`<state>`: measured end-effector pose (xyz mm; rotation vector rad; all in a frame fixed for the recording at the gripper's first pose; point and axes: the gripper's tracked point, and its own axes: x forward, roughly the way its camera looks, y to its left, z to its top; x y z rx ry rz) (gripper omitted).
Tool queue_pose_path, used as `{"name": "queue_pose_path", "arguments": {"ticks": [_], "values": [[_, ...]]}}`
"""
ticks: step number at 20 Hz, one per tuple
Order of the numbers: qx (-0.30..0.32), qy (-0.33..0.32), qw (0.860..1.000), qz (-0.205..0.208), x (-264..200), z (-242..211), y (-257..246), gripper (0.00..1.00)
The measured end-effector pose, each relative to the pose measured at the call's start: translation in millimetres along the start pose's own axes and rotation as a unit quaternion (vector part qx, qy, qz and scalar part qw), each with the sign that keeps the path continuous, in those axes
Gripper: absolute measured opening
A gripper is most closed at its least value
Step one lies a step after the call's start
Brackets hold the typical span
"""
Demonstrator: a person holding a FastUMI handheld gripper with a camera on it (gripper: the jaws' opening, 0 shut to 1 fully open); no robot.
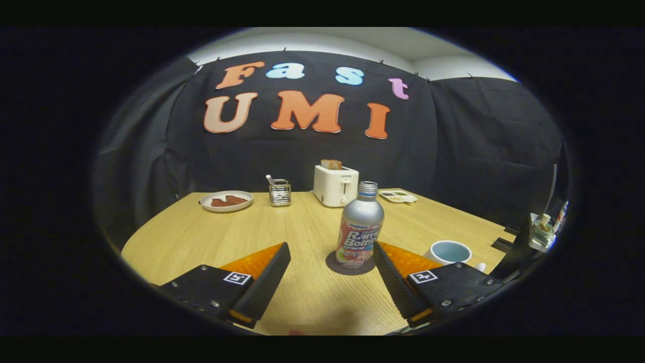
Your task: Take the bottle from table, then pour the juice into the cup, finally place the bottle on the coaster
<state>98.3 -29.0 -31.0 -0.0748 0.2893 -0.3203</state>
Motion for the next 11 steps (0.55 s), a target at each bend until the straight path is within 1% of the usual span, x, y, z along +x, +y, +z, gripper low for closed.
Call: {"name": "queue_pose_path", "arguments": {"ticks": [2, 6, 8, 11], "values": [[-0.008, -0.019, 1.0, 0.009, -19, 13, 6, 0.98], [-0.021, -0.053, 0.997, 0.045, -52, 36, 32, 0.98], [-0.013, -0.068, 0.995, 0.071, -67, 47, 50, 0.97], [0.017, -0.091, 0.989, 0.113, -88, 63, 72, 0.97]]}}
